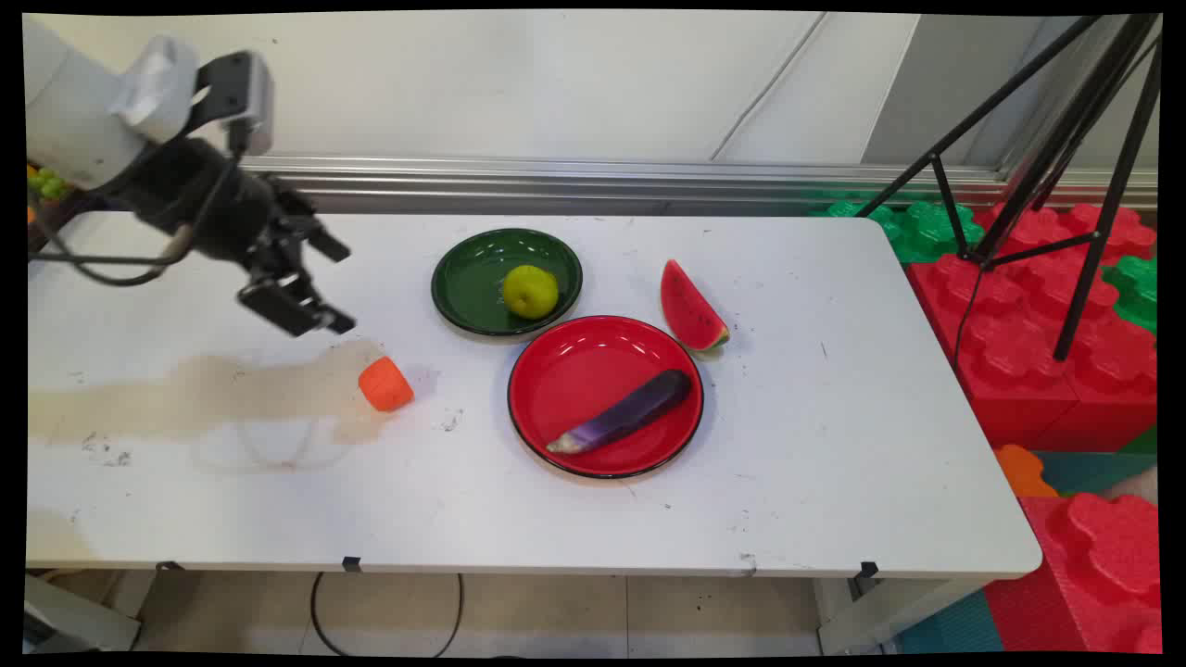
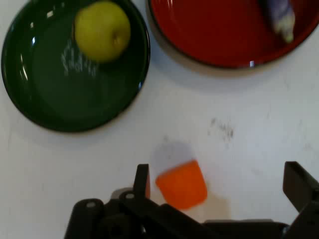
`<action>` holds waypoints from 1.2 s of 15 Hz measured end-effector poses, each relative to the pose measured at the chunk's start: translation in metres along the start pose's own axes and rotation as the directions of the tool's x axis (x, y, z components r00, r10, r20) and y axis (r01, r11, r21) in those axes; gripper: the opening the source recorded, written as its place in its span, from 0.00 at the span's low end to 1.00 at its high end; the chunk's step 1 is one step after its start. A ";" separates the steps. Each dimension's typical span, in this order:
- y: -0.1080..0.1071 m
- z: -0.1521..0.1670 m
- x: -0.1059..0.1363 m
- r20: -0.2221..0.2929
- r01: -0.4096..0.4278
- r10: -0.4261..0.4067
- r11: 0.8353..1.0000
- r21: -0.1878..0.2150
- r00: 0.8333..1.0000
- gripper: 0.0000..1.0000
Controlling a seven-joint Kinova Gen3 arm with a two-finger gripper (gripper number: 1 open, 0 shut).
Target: Pick up the eggplant from the red plate
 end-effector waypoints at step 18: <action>0.058 0.102 0.144 -0.004 0.190 -0.190 0.982 0.010 0.982 1.00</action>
